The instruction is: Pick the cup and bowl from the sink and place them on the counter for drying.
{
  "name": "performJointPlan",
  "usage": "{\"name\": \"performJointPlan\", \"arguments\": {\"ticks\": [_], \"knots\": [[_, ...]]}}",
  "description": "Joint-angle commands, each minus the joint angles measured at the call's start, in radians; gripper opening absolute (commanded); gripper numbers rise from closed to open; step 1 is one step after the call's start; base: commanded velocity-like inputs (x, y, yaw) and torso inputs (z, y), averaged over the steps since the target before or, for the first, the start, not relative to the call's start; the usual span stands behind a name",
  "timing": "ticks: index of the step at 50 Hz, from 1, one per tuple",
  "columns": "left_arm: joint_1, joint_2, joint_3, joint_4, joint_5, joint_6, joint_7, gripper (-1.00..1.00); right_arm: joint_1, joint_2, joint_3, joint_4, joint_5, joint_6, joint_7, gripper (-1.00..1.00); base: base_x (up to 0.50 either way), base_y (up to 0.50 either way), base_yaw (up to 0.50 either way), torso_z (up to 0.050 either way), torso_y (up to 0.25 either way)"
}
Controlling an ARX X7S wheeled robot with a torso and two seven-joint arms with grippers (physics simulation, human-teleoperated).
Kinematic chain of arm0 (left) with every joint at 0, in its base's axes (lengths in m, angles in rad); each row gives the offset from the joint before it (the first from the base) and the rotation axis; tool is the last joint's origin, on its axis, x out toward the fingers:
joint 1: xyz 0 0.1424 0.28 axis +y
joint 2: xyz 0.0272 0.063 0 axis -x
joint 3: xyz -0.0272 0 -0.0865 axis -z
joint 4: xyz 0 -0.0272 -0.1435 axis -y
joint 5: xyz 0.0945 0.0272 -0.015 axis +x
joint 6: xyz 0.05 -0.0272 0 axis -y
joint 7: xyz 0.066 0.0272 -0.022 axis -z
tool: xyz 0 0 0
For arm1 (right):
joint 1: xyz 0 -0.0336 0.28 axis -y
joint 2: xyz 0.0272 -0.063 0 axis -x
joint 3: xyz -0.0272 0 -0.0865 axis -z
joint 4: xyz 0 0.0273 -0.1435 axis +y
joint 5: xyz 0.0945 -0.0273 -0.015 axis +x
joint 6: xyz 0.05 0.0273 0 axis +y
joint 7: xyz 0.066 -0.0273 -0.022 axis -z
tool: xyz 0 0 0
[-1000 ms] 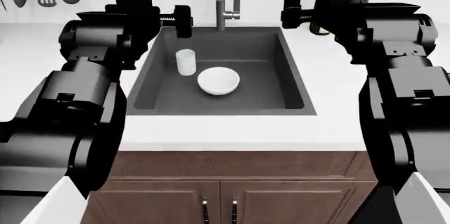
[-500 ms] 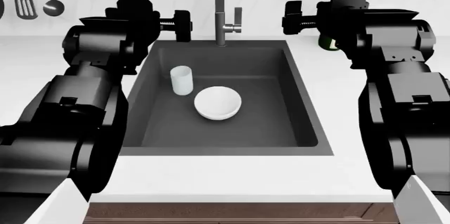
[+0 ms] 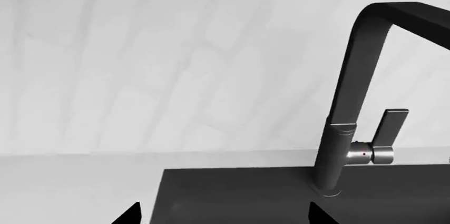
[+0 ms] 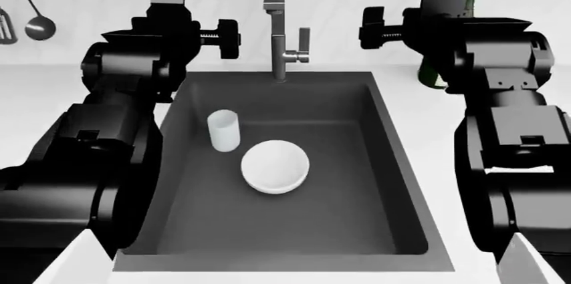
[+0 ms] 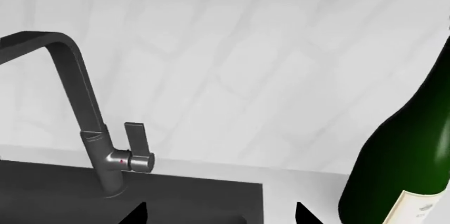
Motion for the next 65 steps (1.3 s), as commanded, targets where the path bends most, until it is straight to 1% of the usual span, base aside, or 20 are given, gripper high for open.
{"name": "performJointPlan", "arguments": {"ticks": [1,15,17,18,19,22,26,28,30,31,32,33,36,38,39,41,43,48,51,65], "knots": [[0.001,-0.006,-0.008,0.000,0.012,0.002,0.003,1.00,-0.016,0.003,-0.006,-0.031,0.001,0.028,0.003,1.00,0.37,0.00,0.00,0.000,0.000],[-0.002,-0.008,-0.031,0.000,0.013,0.013,-0.012,1.00,-0.005,0.003,-0.015,-0.022,0.001,0.036,-0.002,1.00,0.19,0.00,0.00,0.000,0.001],[0.007,-0.003,-0.016,0.000,0.021,0.087,0.006,1.00,-0.011,0.005,-0.014,-0.032,0.003,0.041,-0.001,1.00,0.00,0.00,0.00,0.000,0.000],[0.008,-0.004,-0.009,0.000,0.024,0.046,0.000,1.00,-0.016,0.007,-0.013,-0.038,0.003,0.044,0.001,1.00,0.00,0.00,0.00,0.000,0.000],[0.016,-0.003,-0.007,0.000,0.021,0.102,0.013,1.00,-0.020,0.009,-0.012,-0.047,0.004,0.049,0.002,1.00,0.00,0.00,0.00,0.000,0.000],[0.020,-0.008,-0.030,0.000,0.003,0.117,0.036,1.00,-0.033,0.014,-0.010,-0.081,0.007,0.070,0.005,1.00,0.00,0.00,0.00,0.000,0.000],[0.029,0.001,0.004,0.000,0.023,0.116,0.053,1.00,-0.041,0.019,-0.007,-0.102,0.011,0.081,0.010,1.00,0.00,0.00,0.00,0.000,0.000],[0.019,0.002,-0.026,0.000,-0.010,0.054,0.098,1.00,-0.038,0.016,-0.007,-0.093,0.012,0.075,0.010,1.00,0.00,0.00,0.00,0.000,0.000],[0.028,0.007,0.019,0.000,0.024,0.099,0.050,1.00,-0.041,0.015,-0.009,-0.106,0.013,0.085,0.008,1.00,0.00,0.00,0.00,0.000,0.000],[0.025,0.006,-0.007,0.000,0.001,0.102,0.026,1.00,-0.042,0.016,-0.008,-0.111,0.014,0.087,0.007,1.00,0.00,0.00,0.00,0.000,0.000],[0.024,0.008,0.020,0.000,0.005,0.109,0.069,1.00,-0.041,0.017,-0.008,-0.111,0.015,0.086,0.008,1.00,0.00,0.00,0.00,0.000,0.000],[0.025,0.009,-0.003,0.000,-0.027,0.118,0.022,1.00,-0.043,0.019,-0.007,-0.110,0.015,0.085,0.009,1.00,0.00,0.00,0.00,0.000,0.000],[0.017,0.010,0.106,0.000,-0.128,0.111,0.042,1.00,-0.050,0.020,-0.007,-0.122,0.017,0.094,0.011,1.00,0.00,0.00,0.00,0.000,0.000],[0.011,0.010,0.095,0.000,-0.187,0.077,0.067,1.00,-0.048,0.022,-0.006,-0.122,0.018,0.095,0.013,1.00,0.00,0.00,0.00,0.000,0.000],[0.016,0.009,0.108,0.000,-0.174,0.120,0.074,1.00,-0.047,0.021,-0.005,-0.124,0.019,0.096,0.013,1.00,0.00,0.00,0.00,0.000,0.000],[0.018,0.008,0.150,0.000,-0.131,0.097,0.052,1.00,-0.051,0.021,-0.005,-0.134,0.021,0.101,0.012,1.00,0.00,0.00,0.00,0.000,0.000],[0.024,0.004,0.110,0.000,-0.124,0.104,0.035,1.00,-0.055,0.022,-0.005,-0.139,0.022,0.104,0.012,1.00,0.00,0.00,0.00,0.000,0.000],[0.033,0.010,0.149,0.000,-0.124,0.101,0.044,1.00,-0.058,0.024,-0.004,-0.138,0.023,0.100,0.014,1.00,0.00,0.00,0.00,0.000,0.000],[0.033,0.007,0.122,0.000,-0.110,0.101,0.008,1.00,-0.062,0.024,-0.005,-0.150,0.025,0.108,0.015,1.00,0.00,0.00,0.00,0.000,-0.234],[-0.007,0.003,0.041,0.000,-0.086,0.102,0.018,1.00,-0.041,0.019,-0.016,-0.115,0.022,0.091,0.011,1.00,0.00,0.00,0.00,0.000,-0.188]]}}
